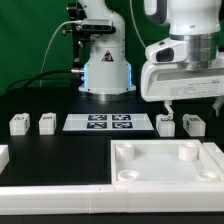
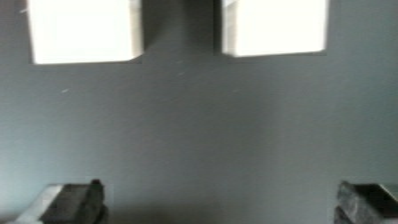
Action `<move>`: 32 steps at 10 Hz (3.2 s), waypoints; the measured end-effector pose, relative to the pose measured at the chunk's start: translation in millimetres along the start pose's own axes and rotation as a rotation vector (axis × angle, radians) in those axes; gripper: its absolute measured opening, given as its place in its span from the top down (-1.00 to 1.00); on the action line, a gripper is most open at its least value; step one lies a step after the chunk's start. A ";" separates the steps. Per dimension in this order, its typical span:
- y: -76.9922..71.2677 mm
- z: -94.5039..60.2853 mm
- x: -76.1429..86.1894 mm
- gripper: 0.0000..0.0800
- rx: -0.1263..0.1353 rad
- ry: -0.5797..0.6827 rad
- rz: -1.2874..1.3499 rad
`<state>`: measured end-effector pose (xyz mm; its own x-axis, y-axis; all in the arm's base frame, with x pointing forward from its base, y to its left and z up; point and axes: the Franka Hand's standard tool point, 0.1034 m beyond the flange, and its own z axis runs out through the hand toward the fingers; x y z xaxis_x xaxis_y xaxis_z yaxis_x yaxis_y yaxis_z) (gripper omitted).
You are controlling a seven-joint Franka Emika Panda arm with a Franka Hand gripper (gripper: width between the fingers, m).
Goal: Assemble one leg
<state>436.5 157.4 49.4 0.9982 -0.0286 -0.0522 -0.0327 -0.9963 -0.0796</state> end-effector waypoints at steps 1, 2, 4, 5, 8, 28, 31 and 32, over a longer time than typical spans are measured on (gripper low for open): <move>-8.2 0.8 -1.3 -0.62 0.000 0.000 0.004; -16.4 2.2 -2.8 -0.62 0.001 -0.001 -0.002; -15.6 1.8 -4.7 -0.62 -0.009 -0.049 -0.016; -16.4 1.3 -2.8 -0.62 -0.006 -0.037 -0.016; 1.3 2.4 -4.6 -0.62 0.013 -0.293 0.013; -16.5 30.0 -42.8 -0.62 -0.018 -0.966 -0.019; -17.9 37.9 -36.8 -0.62 -0.012 -0.964 -0.017; -17.5 39.4 -37.8 -0.62 -0.013 -0.966 -0.017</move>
Offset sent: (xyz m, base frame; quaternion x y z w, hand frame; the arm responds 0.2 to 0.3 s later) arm 0.0000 0.0000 0.0000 0.0000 -0.0998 0.0000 0.9950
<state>397.4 179.1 13.5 0.5264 0.0590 -0.8482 -0.0129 -0.9969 -0.0773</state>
